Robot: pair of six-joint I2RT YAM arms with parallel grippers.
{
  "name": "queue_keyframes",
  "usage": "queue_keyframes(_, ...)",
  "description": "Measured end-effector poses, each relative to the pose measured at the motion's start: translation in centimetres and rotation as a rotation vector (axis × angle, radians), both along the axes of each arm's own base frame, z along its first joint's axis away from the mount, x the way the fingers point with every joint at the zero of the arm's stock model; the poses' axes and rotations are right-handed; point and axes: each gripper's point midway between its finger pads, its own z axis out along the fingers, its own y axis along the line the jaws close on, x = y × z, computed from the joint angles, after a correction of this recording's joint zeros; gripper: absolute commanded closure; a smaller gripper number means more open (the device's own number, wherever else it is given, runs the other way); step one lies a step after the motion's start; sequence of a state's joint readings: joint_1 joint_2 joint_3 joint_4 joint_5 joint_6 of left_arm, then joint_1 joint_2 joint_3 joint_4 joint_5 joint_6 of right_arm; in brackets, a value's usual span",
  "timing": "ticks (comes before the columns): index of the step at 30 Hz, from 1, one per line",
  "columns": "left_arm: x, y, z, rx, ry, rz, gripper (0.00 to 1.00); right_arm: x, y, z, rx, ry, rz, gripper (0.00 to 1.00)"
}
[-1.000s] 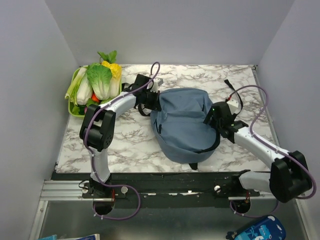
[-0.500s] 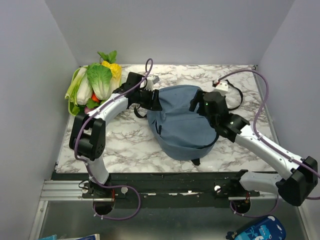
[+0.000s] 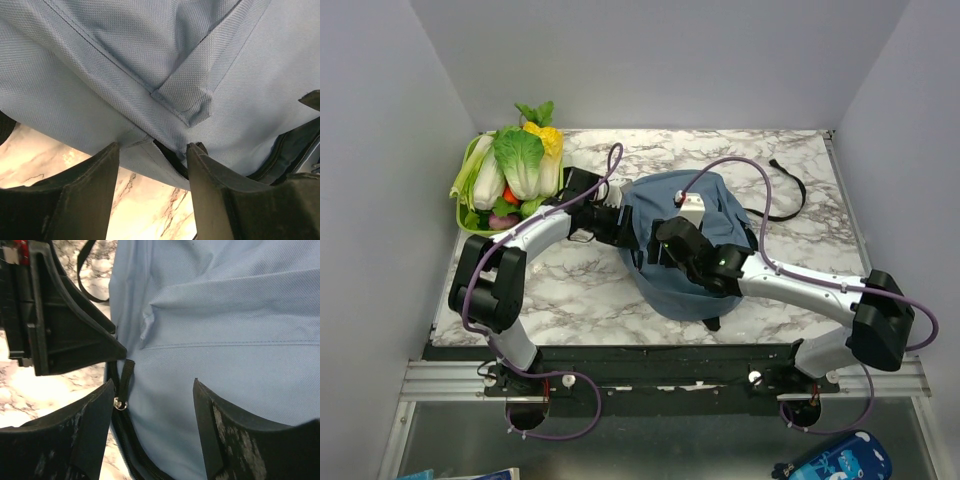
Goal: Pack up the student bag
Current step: Zip the student bag at the center of the board.
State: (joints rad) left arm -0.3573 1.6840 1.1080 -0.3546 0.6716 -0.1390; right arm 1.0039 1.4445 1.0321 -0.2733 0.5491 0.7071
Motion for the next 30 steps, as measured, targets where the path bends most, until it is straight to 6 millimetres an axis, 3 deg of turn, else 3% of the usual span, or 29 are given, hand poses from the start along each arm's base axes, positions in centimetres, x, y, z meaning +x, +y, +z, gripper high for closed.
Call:
queue_keyframes(7, 0.8, -0.2, 0.2, -0.016, -0.028, 0.012, 0.45, -0.1, 0.9, 1.1, 0.052, -0.034, 0.014, 0.29)
queue_keyframes(11, 1.7, -0.6, 0.1, -0.031, -0.046, 0.026, 0.57, -0.8, 1.4, 0.6, 0.054, -0.030, 0.029, 0.29)
queue_keyframes(16, 2.1, -0.8, -0.6, -0.037, -0.033, 0.038, 0.57, -1.6, 1.8, -0.7, 0.055, -0.019, 0.042, 0.30)
queue_keyframes(19, 2.2, -0.9, -0.7, -0.042, -0.030, 0.042, 0.67, -1.7, 2.0, -1.5, 0.047, -0.009, 0.044, 0.31)
queue_keyframes(20, 2.2, -0.9, -0.6, -0.046, -0.030, 0.043, 0.77, -1.7, 2.2, -1.8, 0.045, -0.007, 0.044, 0.31)
queue_keyframes(24, 2.2, -1.1, -0.6, -0.055, -0.024, 0.049, 0.99, -1.6, 2.4, -3.5, 0.015, 0.016, 0.039, 0.33)
queue_keyframes(30, 2.5, -1.3, 0.1, -0.078, -0.011, 0.081, 1.00, -1.2, 2.8, -4.8, -0.015, 0.028, 0.033, 0.35)
